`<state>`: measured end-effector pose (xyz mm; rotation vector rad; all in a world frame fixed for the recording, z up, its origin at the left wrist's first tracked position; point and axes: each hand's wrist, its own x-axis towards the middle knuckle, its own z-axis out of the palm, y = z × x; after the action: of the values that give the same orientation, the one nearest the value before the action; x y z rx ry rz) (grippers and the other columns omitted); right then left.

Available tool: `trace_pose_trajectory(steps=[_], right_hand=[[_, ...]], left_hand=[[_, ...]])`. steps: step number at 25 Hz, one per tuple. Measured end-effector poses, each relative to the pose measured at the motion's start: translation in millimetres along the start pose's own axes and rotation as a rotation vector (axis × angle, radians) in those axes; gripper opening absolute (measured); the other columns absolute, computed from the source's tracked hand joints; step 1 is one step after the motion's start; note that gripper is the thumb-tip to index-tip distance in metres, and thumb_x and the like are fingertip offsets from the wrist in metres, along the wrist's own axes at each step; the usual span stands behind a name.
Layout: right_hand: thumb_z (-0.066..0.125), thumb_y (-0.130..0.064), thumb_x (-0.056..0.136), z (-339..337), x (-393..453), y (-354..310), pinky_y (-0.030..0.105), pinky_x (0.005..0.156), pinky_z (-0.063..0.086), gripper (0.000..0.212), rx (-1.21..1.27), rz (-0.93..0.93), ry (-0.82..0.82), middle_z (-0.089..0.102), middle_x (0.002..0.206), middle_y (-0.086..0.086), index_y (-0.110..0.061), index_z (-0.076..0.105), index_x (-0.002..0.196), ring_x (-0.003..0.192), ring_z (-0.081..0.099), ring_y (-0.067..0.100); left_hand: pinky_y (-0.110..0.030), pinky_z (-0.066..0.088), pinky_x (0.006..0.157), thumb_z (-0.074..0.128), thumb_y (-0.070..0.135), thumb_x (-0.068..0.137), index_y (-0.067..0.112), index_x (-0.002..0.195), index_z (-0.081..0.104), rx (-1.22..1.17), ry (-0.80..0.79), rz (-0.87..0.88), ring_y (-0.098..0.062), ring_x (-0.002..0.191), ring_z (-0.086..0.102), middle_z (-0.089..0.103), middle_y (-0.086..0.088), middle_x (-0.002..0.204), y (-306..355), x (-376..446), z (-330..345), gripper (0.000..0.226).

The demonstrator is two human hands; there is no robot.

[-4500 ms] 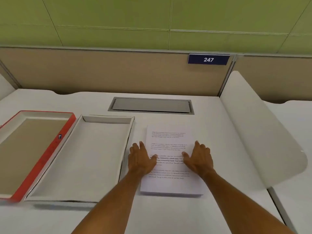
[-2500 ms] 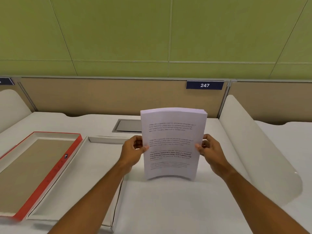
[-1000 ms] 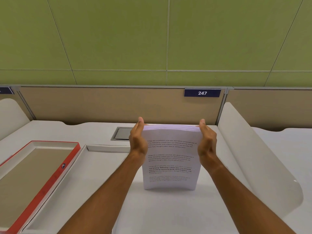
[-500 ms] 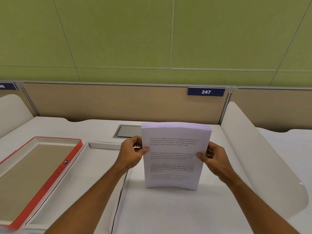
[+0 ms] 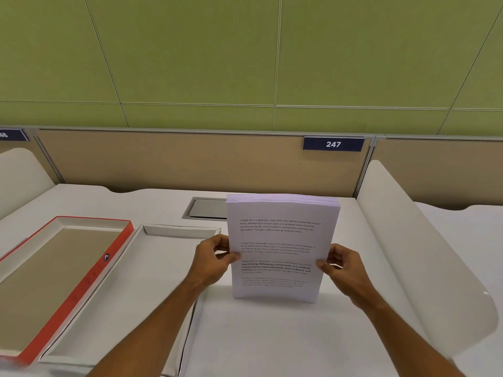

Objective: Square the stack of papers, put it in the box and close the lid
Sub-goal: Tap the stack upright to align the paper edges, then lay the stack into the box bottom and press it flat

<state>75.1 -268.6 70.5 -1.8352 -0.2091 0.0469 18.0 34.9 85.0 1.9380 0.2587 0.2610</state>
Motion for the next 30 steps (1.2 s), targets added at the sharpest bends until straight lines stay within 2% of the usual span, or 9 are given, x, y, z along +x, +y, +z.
trace_pose_trajectory(steps=[4, 8, 10, 13, 17, 21, 24, 28, 30], right_hand=[[0.071, -0.001, 0.084, -0.9, 1.1, -9.1, 0.022, 0.070, 0.056, 0.016, -0.004, -0.021, -0.012, 0.076, 0.091, 0.000, -0.014, 0.070, 0.093, 0.087, 0.072, 0.022], [0.069, -0.003, 0.087, -4.8, 3.8, -24.8, 0.033, 0.077, 0.060, 0.012, 0.064, -0.039, -0.057, 0.076, 0.096, 0.011, -0.006, 0.070, 0.099, 0.088, 0.072, 0.027], [0.068, -0.001, 0.088, -3.2, 6.2, -34.8, 0.035, 0.075, 0.061, 0.014, 0.134, -0.031, -0.078, 0.076, 0.096, 0.017, -0.003, 0.071, 0.101, 0.087, 0.073, 0.029], [0.066, 0.001, 0.088, 5.5, 6.6, -48.8, 0.029, 0.064, 0.060, 0.014, 0.220, -0.026, -0.140, 0.077, 0.094, 0.018, -0.006, 0.073, 0.098, 0.082, 0.074, 0.027], [0.066, 0.000, 0.088, 28.3, 9.9, -64.9, 0.027, 0.059, 0.059, 0.012, 0.271, 0.038, -0.179, 0.070, 0.088, 0.021, -0.004, 0.074, 0.096, 0.080, 0.073, 0.027], [0.068, -0.004, 0.086, 67.3, 8.3, -80.5, 0.024, 0.055, 0.055, 0.011, 0.267, 0.110, -0.227, 0.079, 0.083, 0.008, -0.009, 0.077, 0.083, 0.073, 0.075, 0.020], [0.070, -0.006, 0.085, 108.2, 9.4, -86.6, 0.025, 0.055, 0.054, 0.008, 0.240, 0.207, -0.206, 0.079, 0.084, 0.011, -0.004, 0.075, 0.080, 0.066, 0.074, 0.018], [0.070, -0.005, 0.085, 182.2, 7.9, -90.3, 0.027, 0.053, 0.052, 0.019, 0.181, 0.379, -0.124, 0.074, 0.078, 0.012, -0.001, 0.060, 0.070, 0.063, 0.072, 0.019], [0.069, -0.002, 0.084, 216.4, 4.3, -90.3, 0.026, 0.050, 0.052, 0.012, 0.185, 0.461, -0.092, 0.073, 0.082, 0.014, 0.001, 0.060, 0.077, 0.067, 0.072, 0.023]], left_hand=[[-0.034, 0.058, 0.084, 0.079, 0.014, 0.078, 0.009, 0.097, 0.069, -0.016, 0.013, 0.002, -0.022, 0.087, 0.070, 0.074, -0.003, 0.095, 1.8, -0.5, -4.6, 0.022], [-0.018, 0.058, 0.067, 0.081, 0.015, 0.076, 0.009, 0.097, 0.071, -0.117, 0.043, -0.013, -0.019, 0.087, 0.072, 0.076, -0.002, 0.094, 11.0, -3.0, -17.7, 0.024], [-0.020, 0.059, 0.067, 0.080, 0.010, 0.076, 0.007, 0.097, 0.072, -0.198, 0.054, -0.036, -0.021, 0.088, 0.073, 0.077, -0.005, 0.094, 18.3, -4.7, -27.2, 0.023], [-0.027, 0.061, 0.068, 0.078, 0.005, 0.077, 0.002, 0.100, 0.071, -0.301, 0.065, -0.084, -0.028, 0.092, 0.074, 0.077, -0.011, 0.098, 25.7, -11.3, -42.4, 0.024], [-0.028, 0.061, 0.065, 0.077, 0.003, 0.078, -0.005, 0.105, 0.069, -0.343, 0.146, -0.136, -0.030, 0.090, 0.073, 0.075, -0.017, 0.100, 25.2, -21.7, -66.6, 0.030], [-0.029, 0.060, 0.063, 0.076, 0.007, 0.079, 0.004, 0.096, 0.072, -0.352, 0.146, -0.218, -0.024, 0.084, 0.076, 0.079, -0.006, 0.092, 9.5, -25.1, -102.5, 0.018], [-0.029, 0.059, 0.062, 0.076, 0.006, 0.080, 0.003, 0.092, 0.072, -0.346, 0.113, -0.289, -0.021, 0.079, 0.077, 0.079, -0.008, 0.092, -9.4, -18.4, -136.7, 0.014], [-0.026, 0.058, 0.055, 0.076, 0.001, 0.079, -0.007, 0.092, 0.066, -0.317, 0.085, -0.419, -0.020, 0.067, 0.076, 0.078, -0.015, 0.084, -44.9, -0.3, -189.0, 0.019], [-0.028, 0.058, 0.052, 0.075, -0.004, 0.078, -0.007, 0.089, 0.064, -0.302, 0.073, -0.492, -0.021, 0.063, 0.075, 0.077, -0.017, 0.080, -62.9, 11.3, -209.3, 0.016]])
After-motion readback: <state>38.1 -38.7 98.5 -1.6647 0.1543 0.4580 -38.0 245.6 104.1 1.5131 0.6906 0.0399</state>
